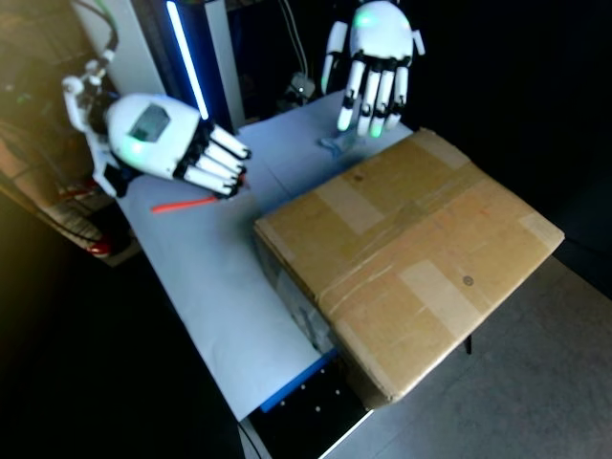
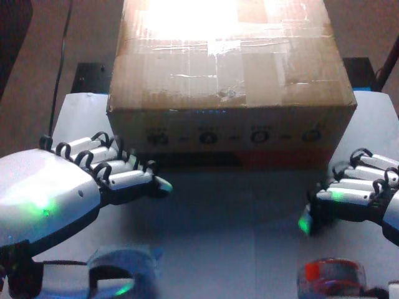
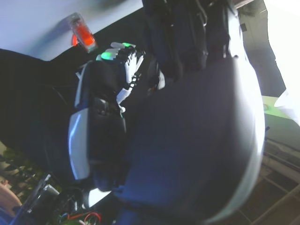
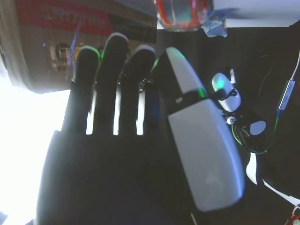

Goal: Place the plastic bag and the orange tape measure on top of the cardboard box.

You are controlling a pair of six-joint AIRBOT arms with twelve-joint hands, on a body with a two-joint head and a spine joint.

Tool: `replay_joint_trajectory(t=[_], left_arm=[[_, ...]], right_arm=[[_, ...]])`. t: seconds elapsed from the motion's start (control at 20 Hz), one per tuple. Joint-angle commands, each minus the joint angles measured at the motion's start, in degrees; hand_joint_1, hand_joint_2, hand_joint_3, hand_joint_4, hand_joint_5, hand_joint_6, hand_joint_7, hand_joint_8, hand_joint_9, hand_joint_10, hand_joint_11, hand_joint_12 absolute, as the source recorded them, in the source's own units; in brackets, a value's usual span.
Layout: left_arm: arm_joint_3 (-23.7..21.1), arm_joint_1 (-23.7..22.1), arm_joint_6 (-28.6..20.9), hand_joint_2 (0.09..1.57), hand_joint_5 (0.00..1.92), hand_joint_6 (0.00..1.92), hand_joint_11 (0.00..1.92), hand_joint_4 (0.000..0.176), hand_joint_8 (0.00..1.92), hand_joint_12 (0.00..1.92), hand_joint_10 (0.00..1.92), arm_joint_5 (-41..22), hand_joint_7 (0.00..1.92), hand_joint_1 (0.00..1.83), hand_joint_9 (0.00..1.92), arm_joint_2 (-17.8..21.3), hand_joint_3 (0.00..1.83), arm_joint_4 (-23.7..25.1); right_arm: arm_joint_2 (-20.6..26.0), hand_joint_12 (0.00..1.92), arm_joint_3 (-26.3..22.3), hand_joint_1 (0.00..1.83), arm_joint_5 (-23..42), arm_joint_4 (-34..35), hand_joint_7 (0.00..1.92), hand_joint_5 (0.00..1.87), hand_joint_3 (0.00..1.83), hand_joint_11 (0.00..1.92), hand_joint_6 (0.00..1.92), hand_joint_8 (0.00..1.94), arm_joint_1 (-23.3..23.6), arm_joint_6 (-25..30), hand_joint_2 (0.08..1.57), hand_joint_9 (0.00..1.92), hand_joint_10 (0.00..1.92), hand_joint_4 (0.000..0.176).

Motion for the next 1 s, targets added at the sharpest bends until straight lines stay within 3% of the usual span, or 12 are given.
replay_joint_trajectory(t=[0.0, 0.1, 0.2, 0.35, 0.4, 0.45, 0.5, 0.6, 0.65, 0.7, 0.75, 0.95], left_arm=[[0.12, -0.46, -0.23, 1.03, 0.40, 0.03, 0.00, 0.005, 0.02, 1.20, 0.42, 7.63, 0.26, 0.79, 0.07, 0.53, 0.00, 1.16], [0.29, -0.46, -0.24, 1.04, 0.39, 0.00, 0.00, 0.026, 0.00, 1.20, 0.56, 7.95, 0.25, 0.78, 0.01, 1.32, 0.00, 1.16], [0.11, -0.38, -0.30, 1.01, 0.40, 0.00, 0.00, 0.016, 0.01, 1.46, 0.71, 7.90, 0.28, 0.79, 0.00, 1.51, 0.00, 1.16], [-0.23, 0.81, -0.56, 0.99, 0.42, 0.01, 0.00, 0.012, 0.01, 1.54, 0.75, 7.25, 0.30, 0.83, 0.00, 1.13, 0.00, 1.16], [-0.22, 1.36, -0.61, 1.01, 0.39, 0.00, 0.00, 0.031, 0.00, 1.51, 0.72, 7.26, 0.27, 0.79, 0.00, 1.07, 0.00, 1.16], [0.40, 2.43, -0.73, 1.00, 0.36, 0.00, 0.00, 0.068, 0.00, 1.40, 0.66, 7.24, 0.22, 0.78, 0.00, 0.39, 0.00, 1.16], [0.48, 2.49, -0.73, 1.00, 0.36, 0.00, 0.00, 0.060, 0.00, 1.40, 0.66, 7.20, 0.22, 0.80, 0.00, 0.27, 0.00, 1.16], [1.71, 2.75, -0.76, 0.98, 0.34, 0.00, 0.00, 0.062, 0.00, 1.48, 0.68, 6.29, 0.23, 0.82, 0.00, -1.33, 0.00, 0.60], [2.04, 2.93, -0.76, 0.96, 0.31, 0.00, 0.00, 0.074, 0.00, 1.47, 0.66, 5.85, 0.21, 0.79, 0.00, -1.90, 0.00, 0.26], [2.42, 3.21, -0.77, 0.96, 0.30, 0.00, 0.00, 0.073, 0.00, 1.49, 0.66, 5.49, 0.20, 0.77, 0.00, -2.39, 0.00, -0.32], [2.64, 3.48, -0.77, 0.94, 0.28, 0.00, 0.00, 0.091, 0.00, 1.50, 0.60, 5.35, 0.17, 0.78, 0.00, -2.65, 0.00, -0.64], [3.02, 5.61, -0.77, 0.91, 0.25, 0.00, 0.00, 0.070, 0.00, 1.52, 0.60, 4.87, 0.16, 0.75, 0.00, -3.03, 0.00, -2.45]], right_arm=[[-0.10, 1.45, -0.15, 0.55, -6.24, -1.80, 0.44, 0.41, 0.02, 0.00, 0.27, 0.31, 0.69, 0.12, 0.97, 0.18, 0.84, 0.000], [-0.12, 1.45, -0.10, 0.54, -6.24, -1.43, 0.42, 0.41, 0.00, 0.00, 0.24, 0.26, 0.68, 0.12, 0.98, 0.11, 0.92, 0.000], [-0.15, 1.54, -0.09, 0.59, -6.25, -1.33, 0.45, 0.43, 0.00, 0.00, 0.22, 0.25, 0.69, 0.11, 0.94, 0.13, 0.92, 0.000], [-0.43, 1.51, -0.05, 0.53, -6.25, -0.96, 0.44, 0.42, 0.00, 0.00, 0.19, 0.22, 0.62, 0.10, 0.94, 0.14, 0.91, 0.000], [-0.56, 1.44, 0.02, 0.57, -6.25, -0.73, 0.43, 0.42, 0.00, 0.00, 0.17, 0.19, 0.57, 0.09, 0.96, 0.12, 0.89, 0.000], [-1.34, 1.39, 0.28, 0.61, -6.23, 1.24, 0.37, 0.36, 0.00, 0.00, 0.14, 0.15, 0.33, -2.35, 0.91, 0.05, 0.88, 0.000], [-1.43, 1.32, 0.30, 0.60, -6.23, 1.44, 0.34, 0.34, 0.00, 0.00, 0.12, 0.13, 0.28, -2.70, 0.89, 0.02, 0.86, 0.000], [-2.30, 1.33, 1.08, 0.65, -6.23, 2.88, 0.35, 0.34, 0.00, 0.00, 0.09, 0.11, -0.46, -2.92, 0.86, 0.03, 0.87, 0.000], [-2.49, 1.33, 1.24, 0.63, -6.23, 3.23, 0.36, 0.35, 0.00, 0.00, 0.09, 0.11, -0.89, -2.92, 0.86, 0.04, 0.88, 0.000], [-2.66, 1.34, 1.38, 0.63, -6.22, 3.69, 0.36, 0.35, 0.00, 0.00, 0.09, 0.11, -1.34, -2.93, 0.85, 0.04, 0.88, 0.000], [-2.70, 1.38, 1.40, 0.60, -6.21, 3.91, 0.37, 0.36, 0.00, 0.00, 0.08, 0.10, -1.62, -2.93, 0.85, 0.06, 0.86, 0.000], [-3.09, 1.48, 1.67, 0.58, -5.00, 4.42, 0.39, 0.38, 0.00, 0.00, 0.06, 0.08, -2.53, -2.95, 0.86, 0.06, 0.92, 0.000]])
